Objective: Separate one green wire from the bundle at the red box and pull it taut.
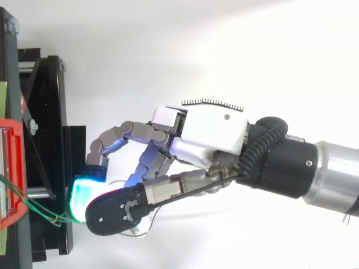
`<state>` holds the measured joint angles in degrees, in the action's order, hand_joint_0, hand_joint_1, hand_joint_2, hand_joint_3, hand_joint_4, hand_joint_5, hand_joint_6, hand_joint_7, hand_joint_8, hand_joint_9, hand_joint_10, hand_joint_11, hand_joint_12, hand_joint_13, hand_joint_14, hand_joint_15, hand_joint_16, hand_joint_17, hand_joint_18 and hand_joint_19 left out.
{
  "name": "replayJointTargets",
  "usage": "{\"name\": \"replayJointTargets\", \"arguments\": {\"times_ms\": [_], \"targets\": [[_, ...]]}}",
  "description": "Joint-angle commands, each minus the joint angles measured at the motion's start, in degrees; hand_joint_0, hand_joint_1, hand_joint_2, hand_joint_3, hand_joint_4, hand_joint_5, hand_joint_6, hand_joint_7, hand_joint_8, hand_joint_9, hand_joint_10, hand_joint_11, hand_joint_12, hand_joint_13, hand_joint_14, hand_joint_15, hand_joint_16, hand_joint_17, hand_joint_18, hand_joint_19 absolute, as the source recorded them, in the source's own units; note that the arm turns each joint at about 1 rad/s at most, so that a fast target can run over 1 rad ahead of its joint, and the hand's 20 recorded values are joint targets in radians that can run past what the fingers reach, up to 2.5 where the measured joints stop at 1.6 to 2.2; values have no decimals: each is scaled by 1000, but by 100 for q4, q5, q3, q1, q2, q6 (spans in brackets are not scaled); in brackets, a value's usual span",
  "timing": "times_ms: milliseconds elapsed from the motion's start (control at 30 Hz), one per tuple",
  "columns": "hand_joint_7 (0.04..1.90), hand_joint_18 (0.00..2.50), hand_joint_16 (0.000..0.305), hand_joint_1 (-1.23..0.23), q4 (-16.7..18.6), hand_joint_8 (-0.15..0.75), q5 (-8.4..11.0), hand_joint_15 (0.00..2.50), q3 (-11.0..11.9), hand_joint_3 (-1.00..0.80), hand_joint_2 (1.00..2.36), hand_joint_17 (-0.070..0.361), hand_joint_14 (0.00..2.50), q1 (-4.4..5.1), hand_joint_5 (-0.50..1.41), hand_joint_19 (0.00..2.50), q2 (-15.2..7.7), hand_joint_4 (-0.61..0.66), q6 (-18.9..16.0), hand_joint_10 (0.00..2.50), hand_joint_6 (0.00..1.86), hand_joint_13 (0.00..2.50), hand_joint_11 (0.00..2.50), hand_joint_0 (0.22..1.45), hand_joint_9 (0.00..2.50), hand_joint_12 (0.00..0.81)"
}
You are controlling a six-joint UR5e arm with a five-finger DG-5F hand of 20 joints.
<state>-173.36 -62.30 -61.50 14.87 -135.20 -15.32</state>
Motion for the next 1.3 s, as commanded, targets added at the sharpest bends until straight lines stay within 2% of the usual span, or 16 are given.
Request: {"name": "replayJointTargets", "arguments": {"times_ms": [0,133,367,500,633,700,767,833,900,1200,1267], "targets": [[935,1036,52,-594,13,271,16,810,-2,-500,1000,116,27,7,-185,624,2,96,38,18,881,1310,1207,554,1326,383],[932,1058,54,-620,13,280,69,809,-2,-500,1000,121,26,25,-183,610,-6,109,108,18,882,1324,1218,521,1337,394],[887,1081,54,-840,13,281,87,833,33,-500,1000,123,26,42,-202,579,2,127,126,11,903,1341,1352,495,1353,393],[876,1062,51,-896,13,255,87,849,41,-500,1000,115,28,42,-205,572,-6,84,126,8,906,1346,1419,526,1358,371],[898,1033,46,-856,13,225,87,869,41,-500,1000,104,28,42,-208,583,-6,32,135,9,906,1345,1436,662,1363,349],[907,1033,46,-848,13,224,95,866,41,-500,1000,104,28,42,-208,583,2,13,135,9,909,1348,1454,680,1366,349],[1000,1031,46,-831,4,224,95,875,41,-470,1003,103,29,42,-211,599,2,-29,135,11,914,1353,1449,689,1372,346],[1091,1032,46,-806,-5,227,95,881,41,-374,1011,104,28,42,-216,616,2,-45,126,9,924,1358,1460,672,1372,358],[1140,1040,48,-771,-13,228,87,885,41,-358,1012,107,28,42,-218,634,2,-42,117,10,930,1363,1473,660,1384,358],[1009,1047,51,-636,-13,242,69,886,50,-316,1013,115,27,42,-205,681,-6,38,91,15,912,1362,1423,594,1392,371],[997,1061,53,-580,-13,258,87,897,41,-409,1007,120,26,51,-200,671,2,81,91,15,885,1369,1399,551,1395,379]]}}
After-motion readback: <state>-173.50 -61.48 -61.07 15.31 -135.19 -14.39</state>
